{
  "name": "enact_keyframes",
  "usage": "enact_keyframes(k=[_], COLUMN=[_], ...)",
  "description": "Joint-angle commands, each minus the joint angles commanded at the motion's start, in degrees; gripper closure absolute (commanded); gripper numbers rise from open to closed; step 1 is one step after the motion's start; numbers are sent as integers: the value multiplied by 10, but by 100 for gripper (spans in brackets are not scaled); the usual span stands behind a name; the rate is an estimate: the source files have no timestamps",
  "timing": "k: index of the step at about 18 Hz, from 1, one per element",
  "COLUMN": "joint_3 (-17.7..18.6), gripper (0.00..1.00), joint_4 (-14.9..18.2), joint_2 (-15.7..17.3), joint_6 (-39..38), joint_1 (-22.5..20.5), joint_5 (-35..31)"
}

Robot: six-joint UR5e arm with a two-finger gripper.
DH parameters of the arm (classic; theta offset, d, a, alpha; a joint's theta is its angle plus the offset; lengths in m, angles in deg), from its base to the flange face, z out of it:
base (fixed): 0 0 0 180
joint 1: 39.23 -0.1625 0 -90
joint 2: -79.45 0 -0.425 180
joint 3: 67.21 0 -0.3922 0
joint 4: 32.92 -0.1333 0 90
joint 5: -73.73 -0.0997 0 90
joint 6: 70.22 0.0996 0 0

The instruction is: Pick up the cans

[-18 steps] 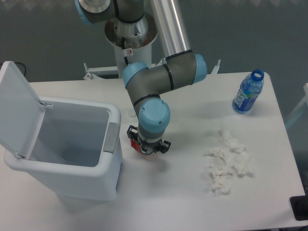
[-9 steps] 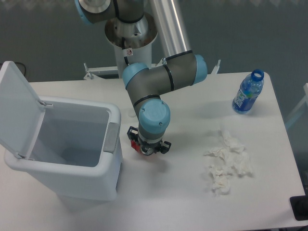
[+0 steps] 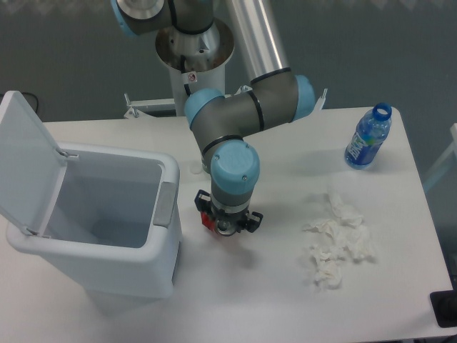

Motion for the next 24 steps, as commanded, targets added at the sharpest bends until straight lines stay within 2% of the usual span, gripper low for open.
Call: enact_keyframes(k=[3, 6, 11, 16, 24], joint_3=[-11, -16, -40, -59, -50], gripper=[40, 40, 40, 40, 40], joint_4=[-1, 0, 0, -4, -2], joint_2=[2, 24, 33, 29, 33], joint_6=[71, 179, 278, 299, 299], joint_1=[-13, -42, -73, -72, -75], joint_5=[-6, -11, -11, -7, -6])
